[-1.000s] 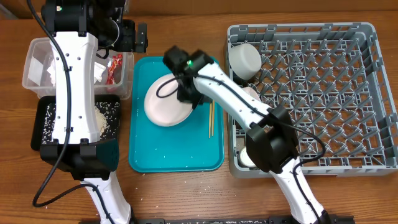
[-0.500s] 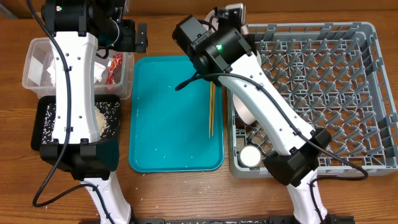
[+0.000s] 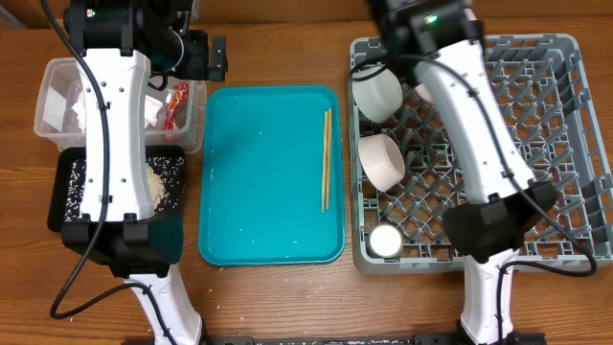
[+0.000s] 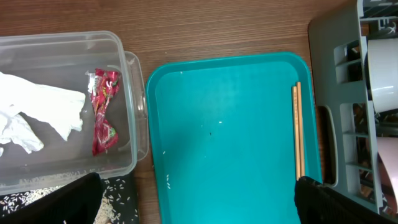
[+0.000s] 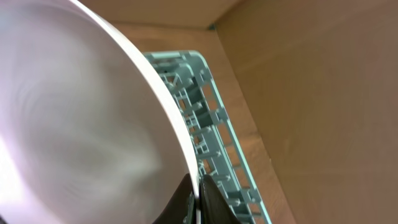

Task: Sort waste into correct bins and load items into the dishwasher
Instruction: 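Lift the white plate and stand it upright in the dish rack, then reach the right gripper to the chopsticks and grasp one, then carry the chopstick into the dish rack and release it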

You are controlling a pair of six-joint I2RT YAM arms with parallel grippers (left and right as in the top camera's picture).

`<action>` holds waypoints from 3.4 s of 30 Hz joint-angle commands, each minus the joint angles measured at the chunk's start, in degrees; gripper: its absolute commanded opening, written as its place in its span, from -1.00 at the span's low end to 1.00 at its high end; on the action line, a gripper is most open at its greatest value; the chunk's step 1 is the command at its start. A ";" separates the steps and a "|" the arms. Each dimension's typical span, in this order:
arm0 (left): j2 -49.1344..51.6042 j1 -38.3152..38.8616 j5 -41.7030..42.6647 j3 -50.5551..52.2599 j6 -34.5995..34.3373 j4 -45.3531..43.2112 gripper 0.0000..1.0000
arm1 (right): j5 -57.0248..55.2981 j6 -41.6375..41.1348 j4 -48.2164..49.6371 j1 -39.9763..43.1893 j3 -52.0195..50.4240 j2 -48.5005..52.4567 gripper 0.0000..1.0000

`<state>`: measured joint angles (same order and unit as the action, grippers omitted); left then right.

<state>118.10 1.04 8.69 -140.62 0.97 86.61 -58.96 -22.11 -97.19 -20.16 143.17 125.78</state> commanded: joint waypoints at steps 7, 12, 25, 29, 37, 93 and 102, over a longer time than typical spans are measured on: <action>-0.13 0.20 -0.31 -1.25 -0.33 -0.09 1.00 | 3.58 -3.76 0.17 1.20 -13.70 -2.43 -0.92; -0.13 0.20 -0.31 -1.25 -0.33 -0.09 1.00 | 3.93 -6.67 0.13 1.66 -16.28 -2.43 -0.92; -0.13 0.20 -0.31 -1.25 -0.33 -0.09 1.00 | 15.34 -6.64 0.13 1.55 -14.78 -3.02 0.51; -0.13 0.20 -0.31 -1.25 -0.33 -0.09 1.00 | 18.62 -6.62 0.13 1.49 -10.97 -5.18 0.94; -0.13 0.20 -0.31 -1.25 -0.33 -0.09 1.00 | 34.01 -6.29 3.80 0.81 -4.70 -10.95 1.00; -0.13 0.20 -0.31 -1.25 -0.33 -0.09 1.00 | 59.69 -14.99 23.34 -18.97 -14.56 19.32 -0.92; -0.13 0.20 -0.31 -1.25 -0.33 -0.09 1.00 | 60.57 -6.01 13.79 -18.12 -4.42 14.99 -0.92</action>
<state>118.10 1.04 8.69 -140.62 0.97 86.61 1.32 -32.36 -82.32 -38.87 132.38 144.84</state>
